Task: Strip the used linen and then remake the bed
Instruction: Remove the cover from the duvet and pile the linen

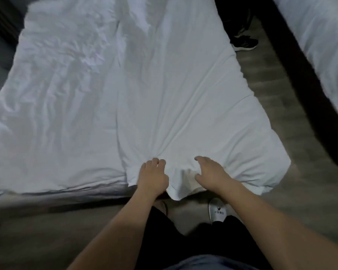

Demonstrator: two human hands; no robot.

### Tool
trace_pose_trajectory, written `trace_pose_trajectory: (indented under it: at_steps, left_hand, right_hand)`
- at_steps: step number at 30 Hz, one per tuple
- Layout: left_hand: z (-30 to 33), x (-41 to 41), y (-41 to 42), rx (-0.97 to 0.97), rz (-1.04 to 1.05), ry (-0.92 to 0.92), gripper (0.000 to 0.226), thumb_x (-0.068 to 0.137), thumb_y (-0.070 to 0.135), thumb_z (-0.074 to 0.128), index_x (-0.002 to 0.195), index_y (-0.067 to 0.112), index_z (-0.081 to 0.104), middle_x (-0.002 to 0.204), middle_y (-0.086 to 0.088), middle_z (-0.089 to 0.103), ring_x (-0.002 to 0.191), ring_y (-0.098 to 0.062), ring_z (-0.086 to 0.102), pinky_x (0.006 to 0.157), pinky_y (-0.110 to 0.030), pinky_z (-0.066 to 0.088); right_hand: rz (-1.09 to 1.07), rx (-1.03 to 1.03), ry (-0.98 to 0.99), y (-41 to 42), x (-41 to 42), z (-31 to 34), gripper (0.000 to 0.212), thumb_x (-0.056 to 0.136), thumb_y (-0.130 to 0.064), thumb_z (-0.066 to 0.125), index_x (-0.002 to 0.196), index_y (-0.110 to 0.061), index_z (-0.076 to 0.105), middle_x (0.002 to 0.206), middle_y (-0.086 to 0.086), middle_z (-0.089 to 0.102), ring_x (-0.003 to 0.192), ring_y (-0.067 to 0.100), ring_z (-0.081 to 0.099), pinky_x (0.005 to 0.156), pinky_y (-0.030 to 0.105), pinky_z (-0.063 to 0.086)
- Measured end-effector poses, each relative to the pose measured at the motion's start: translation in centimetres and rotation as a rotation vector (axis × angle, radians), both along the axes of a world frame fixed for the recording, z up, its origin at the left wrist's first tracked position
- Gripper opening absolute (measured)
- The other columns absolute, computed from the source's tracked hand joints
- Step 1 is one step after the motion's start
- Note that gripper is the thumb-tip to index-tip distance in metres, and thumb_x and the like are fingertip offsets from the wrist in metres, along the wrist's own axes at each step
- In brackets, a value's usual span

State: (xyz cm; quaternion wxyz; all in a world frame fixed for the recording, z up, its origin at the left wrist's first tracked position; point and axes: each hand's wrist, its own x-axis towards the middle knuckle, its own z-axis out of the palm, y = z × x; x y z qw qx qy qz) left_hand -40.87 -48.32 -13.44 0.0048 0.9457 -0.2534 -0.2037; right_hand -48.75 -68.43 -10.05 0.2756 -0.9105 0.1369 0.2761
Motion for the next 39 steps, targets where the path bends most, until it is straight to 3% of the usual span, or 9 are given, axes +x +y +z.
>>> trace_pose_trajectory:
  at_steps: [14, 18, 23, 26, 28, 31, 35, 37, 39]
  left_hand:
    - [3.4, 11.0, 24.2, 0.207, -0.12, 0.025, 0.06, 0.084, 0.03, 0.049, 0.142, 0.019, 0.035, 0.145, -0.006, 0.034, 0.128, -0.028, 0.038, 0.11, -0.041, 0.027]
    - [-0.8, 14.1, 26.2, 0.292, -0.197, 0.075, 0.069, 0.085, 0.04, 0.054, 0.146, 0.027, 0.023, 0.149, -0.004, 0.023, 0.132, -0.029, 0.032, 0.104, -0.047, 0.033]
    - [-9.9, 18.2, 28.6, 0.463, -0.297, 0.083, 0.095, 0.084, 0.048, 0.057, 0.149, 0.035, -0.011, 0.152, -0.006, 0.002, 0.135, -0.033, 0.024, 0.089, -0.051, 0.038]
    - [-13.5, 21.2, 29.6, 0.316, -0.502, -0.045, 0.057, 0.089, 0.018, 0.055, 0.141, 0.016, 0.032, 0.129, -0.015, 0.044, 0.106, -0.033, 0.052, 0.072, -0.04, 0.051]
    - [-13.2, 23.6, 29.7, 0.227, -0.56, 0.031, 0.032, 0.092, 0.017, 0.05, 0.124, 0.012, 0.046, 0.114, -0.011, 0.056, 0.099, -0.03, 0.058, 0.076, -0.039, 0.05]
    - [-8.0, 25.4, 30.4, 0.176, -0.589, 0.174, 0.028, 0.089, 0.033, 0.055, 0.112, 0.017, 0.055, 0.108, -0.007, 0.063, 0.098, -0.028, 0.062, 0.078, -0.034, 0.046]
    - [2.3, 27.1, 37.0, 0.175, -0.681, 0.152, 0.029, 0.082, 0.026, 0.055, 0.11, 0.022, 0.06, 0.106, -0.005, 0.065, 0.098, -0.027, 0.062, 0.077, -0.031, 0.045]
    - [6.2, 27.8, 41.3, 0.21, -0.71, 0.138, 0.028, 0.081, 0.025, 0.055, 0.109, 0.023, 0.06, 0.105, -0.005, 0.065, 0.097, -0.027, 0.062, 0.075, -0.03, 0.044]
    - [8.8, 27.9, 45.4, 0.242, -0.713, 0.113, 0.026, 0.081, 0.025, 0.054, 0.106, 0.022, 0.06, 0.101, -0.004, 0.064, 0.095, -0.025, 0.062, 0.07, -0.029, 0.04]
  right_hand:
    - [-0.203, 0.099, -0.013, 24.8, 8.0, 1.3, 0.057, 0.092, -0.027, 0.051, 0.146, -0.017, 0.032, 0.145, 0.011, 0.039, 0.127, 0.03, 0.044, 0.103, 0.036, 0.038]
    - [-0.435, 0.222, 0.131, 27.7, 10.0, -3.9, 0.044, 0.094, -0.035, 0.048, 0.131, -0.011, 0.048, 0.132, 0.01, 0.053, 0.12, 0.028, 0.05, 0.097, 0.037, 0.043]
    - [-0.655, 0.169, 0.182, 32.3, 12.6, -10.9, 0.047, 0.089, -0.026, 0.05, 0.132, -0.008, 0.045, 0.136, 0.015, 0.046, 0.125, 0.032, 0.044, 0.104, 0.043, 0.039]
    - [-0.8, 0.083, 0.138, 35.2, 13.2, -12.9, 0.047, 0.09, -0.024, 0.051, 0.135, -0.012, 0.041, 0.138, 0.015, 0.04, 0.128, 0.033, 0.039, 0.105, 0.043, 0.036]
    - [-0.909, 0.067, 0.103, 37.5, 14.0, -13.3, 0.054, 0.091, -0.023, 0.054, 0.142, -0.014, 0.036, 0.141, 0.014, 0.035, 0.129, 0.033, 0.037, 0.105, 0.042, 0.036]
    - [-1.243, 0.278, 0.078, 41.3, 15.5, -11.1, 0.061, 0.093, -0.024, 0.056, 0.147, -0.015, 0.029, 0.146, 0.013, 0.034, 0.127, 0.03, 0.04, 0.104, 0.039, 0.039]
    - [-1.905, 1.061, 0.051, 46.9, 18.4, -5.3, 0.052, 0.097, -0.041, 0.052, 0.141, -0.019, 0.038, 0.14, 0.011, 0.048, 0.117, 0.033, 0.055, 0.09, 0.04, 0.051]
    - [-1.905, 1.245, 0.014, 49.5, 19.5, -3.7, 0.052, 0.093, -0.049, 0.053, 0.133, -0.016, 0.047, 0.126, 0.01, 0.059, 0.097, 0.027, 0.062, 0.069, 0.036, 0.053]
    - [-1.856, 1.213, 0.023, 52.5, 20.9, -2.7, 0.046, 0.092, -0.037, 0.059, 0.131, -0.015, 0.05, 0.121, 0.009, 0.061, 0.096, 0.024, 0.061, 0.067, 0.033, 0.05]
